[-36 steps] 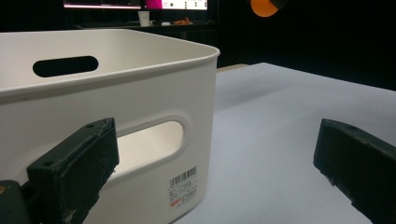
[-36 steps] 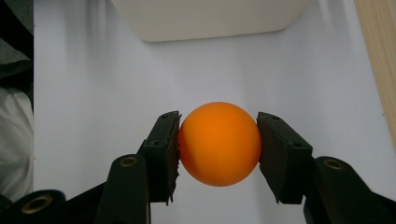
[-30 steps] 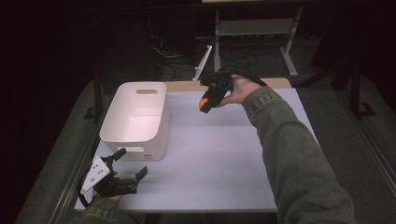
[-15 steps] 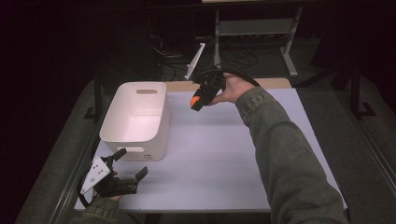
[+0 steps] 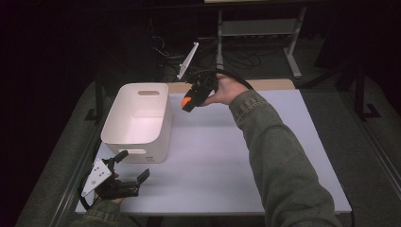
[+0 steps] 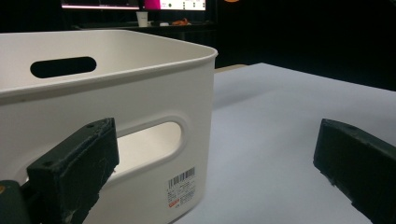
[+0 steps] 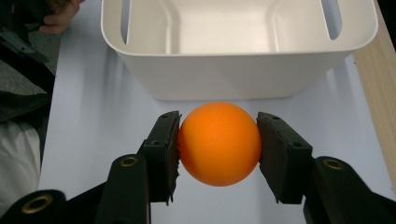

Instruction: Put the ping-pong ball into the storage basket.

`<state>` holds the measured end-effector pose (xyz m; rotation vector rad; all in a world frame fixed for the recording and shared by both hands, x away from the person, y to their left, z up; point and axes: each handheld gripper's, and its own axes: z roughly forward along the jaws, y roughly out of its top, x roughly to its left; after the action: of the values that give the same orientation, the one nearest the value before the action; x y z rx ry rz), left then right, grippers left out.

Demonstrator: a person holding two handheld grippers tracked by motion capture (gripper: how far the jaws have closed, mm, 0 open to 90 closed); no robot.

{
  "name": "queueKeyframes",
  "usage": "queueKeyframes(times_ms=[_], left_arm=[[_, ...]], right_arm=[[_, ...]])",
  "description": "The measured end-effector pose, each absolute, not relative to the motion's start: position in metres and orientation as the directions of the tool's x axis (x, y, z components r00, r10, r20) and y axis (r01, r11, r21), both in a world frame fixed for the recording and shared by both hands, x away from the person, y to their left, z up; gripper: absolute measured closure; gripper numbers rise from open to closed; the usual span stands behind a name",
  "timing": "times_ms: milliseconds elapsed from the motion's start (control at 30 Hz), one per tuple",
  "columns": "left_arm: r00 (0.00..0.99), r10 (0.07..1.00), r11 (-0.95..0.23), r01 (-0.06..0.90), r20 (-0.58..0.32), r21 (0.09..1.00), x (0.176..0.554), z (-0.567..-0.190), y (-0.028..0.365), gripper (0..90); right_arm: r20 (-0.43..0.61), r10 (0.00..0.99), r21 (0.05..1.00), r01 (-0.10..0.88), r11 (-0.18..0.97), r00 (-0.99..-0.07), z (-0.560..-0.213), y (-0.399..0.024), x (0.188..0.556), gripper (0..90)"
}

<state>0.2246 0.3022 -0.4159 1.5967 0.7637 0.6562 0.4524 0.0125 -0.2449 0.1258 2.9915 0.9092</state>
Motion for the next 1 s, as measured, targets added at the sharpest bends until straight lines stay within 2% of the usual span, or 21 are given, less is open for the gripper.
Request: queueKeyframes(times_ms=[1000], left_arm=[[0.630, 0.777, -0.097, 0.121, -0.001, 0.988, 0.224, -0.416, 0.303, 0.0]], right_arm=[[0.031, 0.014, 0.602, 0.030, 0.798, -0.999, -0.262, 0.061, 0.459, 50.2]])
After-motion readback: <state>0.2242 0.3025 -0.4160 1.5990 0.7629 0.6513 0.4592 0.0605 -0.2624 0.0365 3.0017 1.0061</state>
